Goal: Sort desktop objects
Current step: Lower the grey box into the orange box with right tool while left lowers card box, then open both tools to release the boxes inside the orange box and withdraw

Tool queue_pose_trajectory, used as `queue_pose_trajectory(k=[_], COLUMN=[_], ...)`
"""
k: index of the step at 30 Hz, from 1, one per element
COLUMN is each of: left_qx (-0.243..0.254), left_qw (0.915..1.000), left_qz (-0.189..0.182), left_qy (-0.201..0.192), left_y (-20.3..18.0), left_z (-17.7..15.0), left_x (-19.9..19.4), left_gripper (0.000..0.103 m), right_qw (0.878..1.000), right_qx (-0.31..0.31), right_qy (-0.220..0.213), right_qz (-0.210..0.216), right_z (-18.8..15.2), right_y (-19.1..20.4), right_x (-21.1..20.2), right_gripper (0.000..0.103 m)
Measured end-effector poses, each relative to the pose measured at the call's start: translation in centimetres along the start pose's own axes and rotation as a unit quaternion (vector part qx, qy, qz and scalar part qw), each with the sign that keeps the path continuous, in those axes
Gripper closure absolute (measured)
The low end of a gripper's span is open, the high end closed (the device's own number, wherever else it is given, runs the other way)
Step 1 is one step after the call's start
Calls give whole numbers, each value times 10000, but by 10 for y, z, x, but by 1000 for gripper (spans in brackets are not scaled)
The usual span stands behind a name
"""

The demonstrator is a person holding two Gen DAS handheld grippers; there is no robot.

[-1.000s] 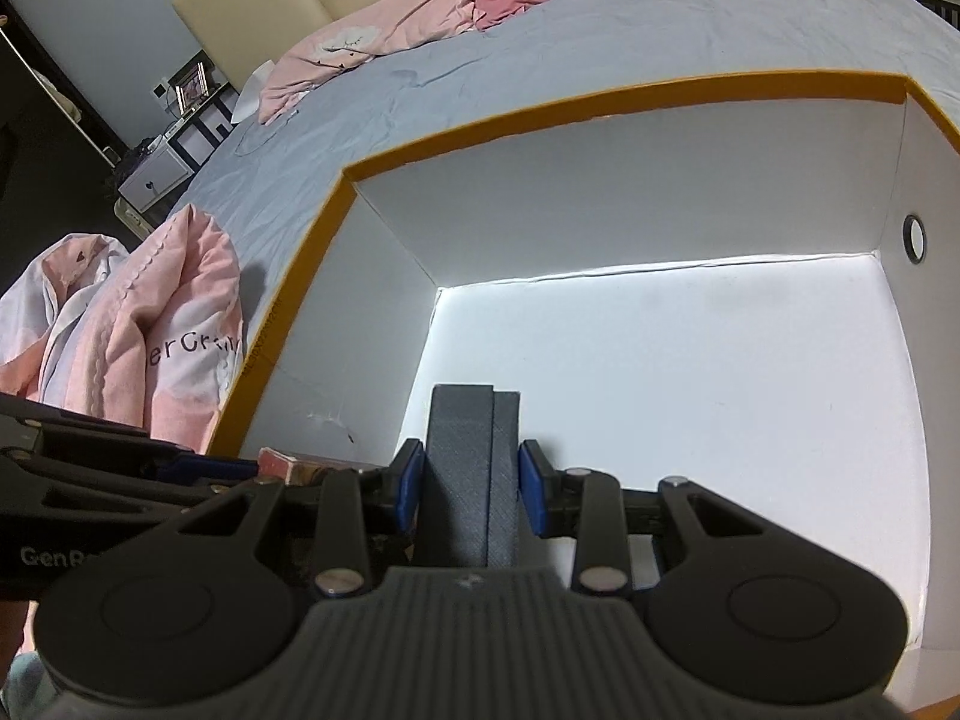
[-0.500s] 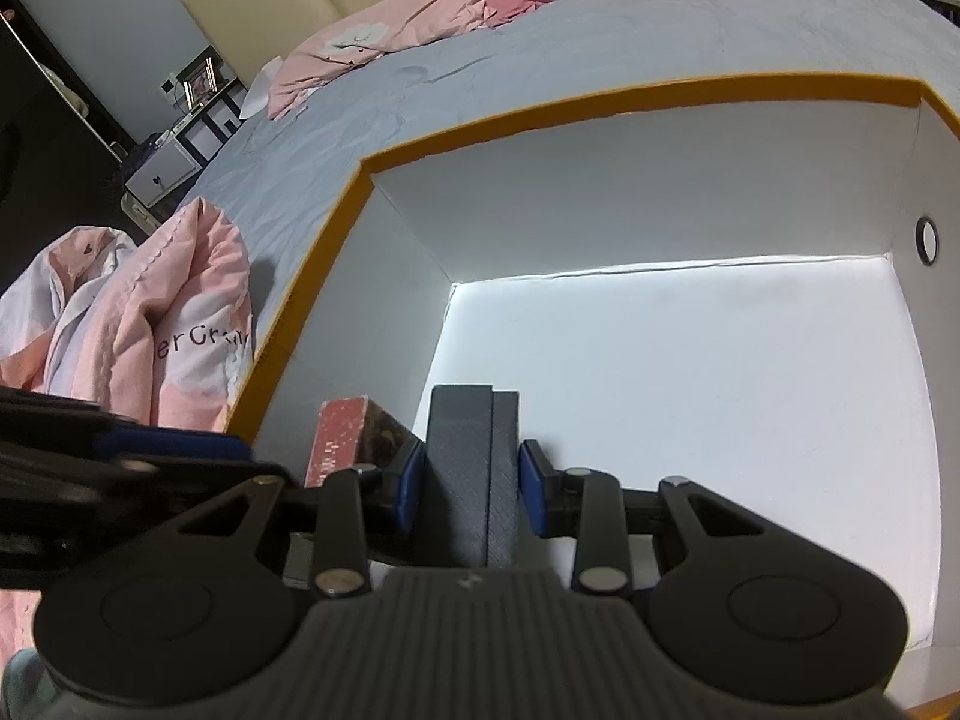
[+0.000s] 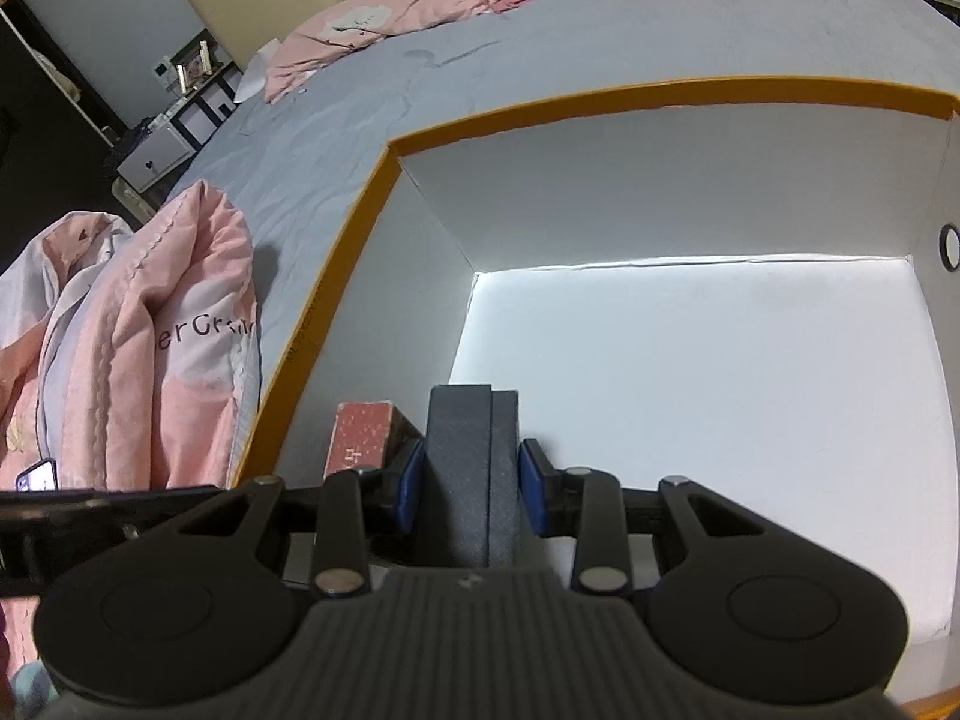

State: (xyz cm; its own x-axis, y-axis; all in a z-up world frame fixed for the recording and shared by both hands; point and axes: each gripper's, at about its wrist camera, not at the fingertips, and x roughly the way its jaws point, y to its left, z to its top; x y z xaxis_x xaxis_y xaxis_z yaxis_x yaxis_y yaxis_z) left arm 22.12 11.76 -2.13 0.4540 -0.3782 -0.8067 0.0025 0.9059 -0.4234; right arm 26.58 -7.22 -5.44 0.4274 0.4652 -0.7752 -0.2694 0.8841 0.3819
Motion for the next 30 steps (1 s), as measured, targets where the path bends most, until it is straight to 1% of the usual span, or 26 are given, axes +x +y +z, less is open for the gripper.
queue_pose_trajectory(k=[3,6,8,14,16,18,21,23,26,30], left_qx=[4,-74,-151,-285,-291,-285,-225,-168,-53,-107], left_qw=[10000,9999,9998,9993,9994,9996,9997,9997,9994,9991], left_qz=[-82,-140,-163,-232,-174,-90,19,155,324,393], left_qy=[12,1,2,13,14,23,46,90,119,74], left_y=[0,1,6,14,14,14,8,3,-5,-3], left_z=[-2,-5,-7,-8,-10,-11,-12,-15,-22,-26], left_x=[3,6,5,8,11,11,9,8,6,6], left_gripper=[76,76,76,76,77,84,86,87,88,92], right_qw=[9997,9974,9931,9887,9875,9867,9854,9840,9857,9886], right_qx=[220,613,910,1183,1227,1229,1225,1255,1131,953], right_qy=[72,197,353,474,527,581,688,773,826,803], right_qz=[2,315,647,790,840,891,962,998,942,850], right_z=[2,5,5,5,4,3,1,0,-4,-8], right_y=[-2,-10,-16,-25,-28,-28,-29,-30,-24,-18], right_x=[0,0,0,2,5,5,5,4,1,0], right_gripper=[66,63,63,63,64,64,65,65,66,65])
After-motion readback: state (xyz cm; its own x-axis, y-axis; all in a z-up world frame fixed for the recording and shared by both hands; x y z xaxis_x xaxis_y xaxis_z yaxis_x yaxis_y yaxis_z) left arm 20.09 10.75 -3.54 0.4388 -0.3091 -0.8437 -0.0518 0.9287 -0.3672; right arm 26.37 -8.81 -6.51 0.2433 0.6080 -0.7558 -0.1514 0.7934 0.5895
